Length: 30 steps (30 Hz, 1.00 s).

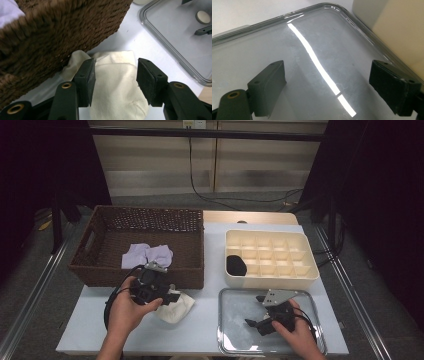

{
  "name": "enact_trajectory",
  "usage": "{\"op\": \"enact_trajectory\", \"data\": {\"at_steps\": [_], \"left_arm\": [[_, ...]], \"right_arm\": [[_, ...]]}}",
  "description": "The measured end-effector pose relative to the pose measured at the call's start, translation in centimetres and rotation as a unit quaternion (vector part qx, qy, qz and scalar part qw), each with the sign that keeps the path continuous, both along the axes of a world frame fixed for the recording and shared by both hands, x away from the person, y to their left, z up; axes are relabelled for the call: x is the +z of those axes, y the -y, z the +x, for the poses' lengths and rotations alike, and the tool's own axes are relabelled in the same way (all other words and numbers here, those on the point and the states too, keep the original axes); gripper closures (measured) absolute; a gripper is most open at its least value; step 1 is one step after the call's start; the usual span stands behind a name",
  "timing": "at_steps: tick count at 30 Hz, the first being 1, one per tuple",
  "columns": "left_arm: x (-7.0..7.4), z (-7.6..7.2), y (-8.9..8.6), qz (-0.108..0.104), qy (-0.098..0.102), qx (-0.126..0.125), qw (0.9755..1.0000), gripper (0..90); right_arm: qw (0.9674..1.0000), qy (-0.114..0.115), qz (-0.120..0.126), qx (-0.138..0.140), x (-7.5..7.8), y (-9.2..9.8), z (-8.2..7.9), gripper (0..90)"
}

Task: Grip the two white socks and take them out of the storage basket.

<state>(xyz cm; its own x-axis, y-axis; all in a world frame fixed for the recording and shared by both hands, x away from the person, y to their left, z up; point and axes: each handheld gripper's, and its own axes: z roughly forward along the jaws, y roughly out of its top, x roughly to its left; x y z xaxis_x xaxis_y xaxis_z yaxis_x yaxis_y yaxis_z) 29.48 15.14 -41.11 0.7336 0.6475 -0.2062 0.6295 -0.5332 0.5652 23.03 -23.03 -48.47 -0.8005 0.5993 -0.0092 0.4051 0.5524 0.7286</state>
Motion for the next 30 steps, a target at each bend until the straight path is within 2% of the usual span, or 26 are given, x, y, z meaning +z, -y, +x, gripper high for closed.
{"op": "enact_trajectory", "data": {"at_steps": [2,4,6,9,11,13,17,19,20,21,24,27,28,30], "left_arm": [[-0.3,0.0,0.0,0.007,0.004,0.002,1.0,49.6],[-0.7,0.0,-0.1,0.0,0.005,0.003,1.0,49.8],[-1.2,-0.1,-0.1,0.008,0.0,0.002,1.0,50.6],[-2.1,-0.2,0.1,0.005,-0.008,-0.004,0.9999,50.6],[-2.4,-0.3,0.1,0.009,-0.004,0.002,0.9999,51.6],[-2.5,-0.4,0.0,0.007,-0.008,-0.002,0.9999,54.9],[-2.6,-0.6,0.2,0.017,0.003,0.0,0.9999,62.5],[-2.8,-0.7,0.3,0.023,-0.003,-0.004,0.9997,69.3],[-2.9,-0.7,0.4,0.025,0.002,-0.004,0.9997,70.5],[-2.9,-0.7,0.4,0.029,-0.004,-0.006,0.9995,74.0],[-2.7,-0.6,0.4,0.027,-0.011,0.0,0.9996,80.3],[-2.3,-0.5,0.4,0.024,-0.007,-0.002,0.9997,81.6],[-2.2,-0.5,0.5,0.02,0.001,-0.003,0.9998,81.7],[-1.6,-0.6,0.6,0.01,0.003,-0.004,0.9999,82.0]], "right_arm": [[1.0,-0.001,0.0,0.0,0.0,0.0,0.0,12.8],[1.0,-0.001,-0.001,0.001,0.0,0.0,0.0,12.8],[1.0,0.0,-0.001,0.001,0.0,0.0,0.0,12.8],[1.0,0.0,0.0,0.0,0.0,0.0,0.0,12.9],[1.0,0.0,0.0,0.001,0.0,0.0,0.0,12.8],[1.0,-0.001,-0.001,0.001,0.0,0.0,0.0,12.8],[1.0,-0.001,-0.001,0.001,0.0,0.0,0.0,12.8],[1.0,-0.001,-0.001,0.001,0.0,0.0,0.0,12.8],[1.0,0.0,-0.001,0.001,0.0,0.0,0.0,12.9],[1.0,-0.001,0.001,0.001,0.0,0.0,0.0,12.8],[1.0,-0.001,-0.001,0.001,0.0,0.0,0.0,12.8],[1.0,-0.003,0.001,0.001,0.0,0.0,0.1,12.9],[1.0,-0.002,0.001,0.001,0.0,0.0,0.1,12.8],[1.0,-0.003,0.002,0.001,0.0,0.0,0.1,12.8]]}}
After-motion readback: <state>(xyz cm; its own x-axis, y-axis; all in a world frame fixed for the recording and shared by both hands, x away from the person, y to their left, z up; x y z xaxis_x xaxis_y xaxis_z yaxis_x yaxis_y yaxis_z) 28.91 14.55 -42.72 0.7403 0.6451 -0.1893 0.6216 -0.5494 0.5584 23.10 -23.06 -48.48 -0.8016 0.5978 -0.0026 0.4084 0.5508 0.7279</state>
